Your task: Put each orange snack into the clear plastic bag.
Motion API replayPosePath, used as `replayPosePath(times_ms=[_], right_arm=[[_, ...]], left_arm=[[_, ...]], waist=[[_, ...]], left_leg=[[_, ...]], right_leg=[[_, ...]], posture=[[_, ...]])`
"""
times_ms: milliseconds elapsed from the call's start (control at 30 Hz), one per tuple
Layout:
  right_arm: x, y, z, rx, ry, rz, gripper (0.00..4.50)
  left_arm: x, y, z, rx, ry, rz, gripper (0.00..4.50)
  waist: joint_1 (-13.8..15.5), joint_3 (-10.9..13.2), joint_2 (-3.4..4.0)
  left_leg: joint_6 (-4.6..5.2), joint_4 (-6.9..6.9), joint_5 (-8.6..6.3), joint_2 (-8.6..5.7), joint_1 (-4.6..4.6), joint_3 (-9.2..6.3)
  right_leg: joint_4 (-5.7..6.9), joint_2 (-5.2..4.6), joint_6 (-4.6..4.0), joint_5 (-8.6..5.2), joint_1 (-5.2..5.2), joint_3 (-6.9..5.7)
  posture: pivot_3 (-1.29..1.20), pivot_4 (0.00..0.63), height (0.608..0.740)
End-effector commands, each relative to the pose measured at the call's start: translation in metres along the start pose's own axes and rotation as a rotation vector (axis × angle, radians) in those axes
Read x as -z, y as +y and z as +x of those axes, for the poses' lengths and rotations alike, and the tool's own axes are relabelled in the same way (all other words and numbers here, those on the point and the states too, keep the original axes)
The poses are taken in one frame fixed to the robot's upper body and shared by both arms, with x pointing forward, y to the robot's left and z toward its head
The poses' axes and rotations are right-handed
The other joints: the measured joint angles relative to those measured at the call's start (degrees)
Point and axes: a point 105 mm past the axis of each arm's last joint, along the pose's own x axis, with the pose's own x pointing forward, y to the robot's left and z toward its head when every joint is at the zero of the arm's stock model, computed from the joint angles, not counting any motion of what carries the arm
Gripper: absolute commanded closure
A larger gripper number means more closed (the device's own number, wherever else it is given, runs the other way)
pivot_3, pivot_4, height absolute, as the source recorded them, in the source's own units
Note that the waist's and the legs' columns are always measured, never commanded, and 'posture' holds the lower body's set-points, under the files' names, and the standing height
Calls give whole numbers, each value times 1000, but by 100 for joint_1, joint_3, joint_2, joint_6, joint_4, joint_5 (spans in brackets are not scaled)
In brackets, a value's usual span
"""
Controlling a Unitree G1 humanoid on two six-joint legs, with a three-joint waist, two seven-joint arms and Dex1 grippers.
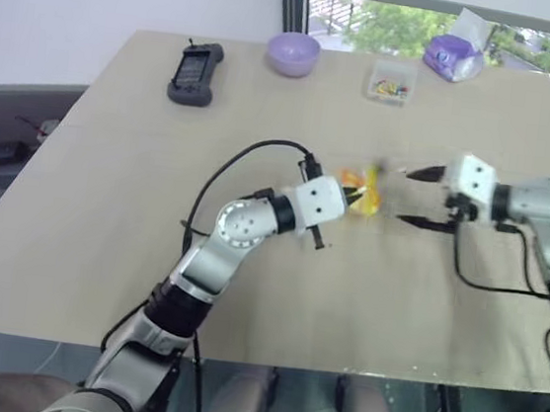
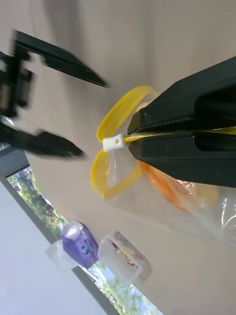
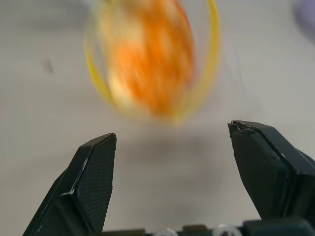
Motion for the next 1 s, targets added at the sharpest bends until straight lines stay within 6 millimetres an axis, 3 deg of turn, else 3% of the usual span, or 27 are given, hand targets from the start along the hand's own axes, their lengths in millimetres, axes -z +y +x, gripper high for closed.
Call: replayPosePath(times_ms=[33, 200, 400, 633, 967, 1000], right_arm=[[1, 5, 15, 32, -5, 65, 538], [-19, 14, 51, 36, -140, 186, 538], [-26, -14, 78, 194, -174, 256, 538], [-29, -44, 74, 318, -178, 241, 538], [-53, -42, 72, 275, -310, 87, 538], [-54, -41, 71, 270, -318, 77, 881]], left_arm=[[-18, 7, -3, -31, -73, -17, 4500], [-30, 13, -5, -56, -125, -96, 4500], [-33, 13, -6, -53, -124, -106, 4500], [-33, 10, -8, -49, -119, -109, 4500], [-31, 8, -6, -48, -114, -108, 4500], [-31, 7, -6, -47, -114, -108, 4500]], waist=[[-53, 0, 0], [-134, 0, 0], [-92, 0, 0], [-42, 0, 1], [-66, 0, 1], [-65, 0, 1]], left_leg=[[0, -2, 0, 1, 2, 4], [0, -2, 0, 8, 6, 8], [-1, 6, 0, 1, 2, 4], [-1, 4, 1, 1, -1, 1], [-1, 1, 1, 2, 0, 3], [-1, 1, 1, 2, 0, 3]], right_leg=[[0, 1, 0, 0, 0, 3], [10, 8, 0, 0, -3, 10], [7, 0, 1, 1, -2, 7], [3, 0, 0, 0, -3, 3], [3, 1, 0, 0, -4, 4], [3, 2, 0, 0, -3, 4]], posture=[[0, 150, 740], [0, 150, 740], [0, 150, 740], [0, 150, 740], [0, 150, 740], [0, 150, 740]])
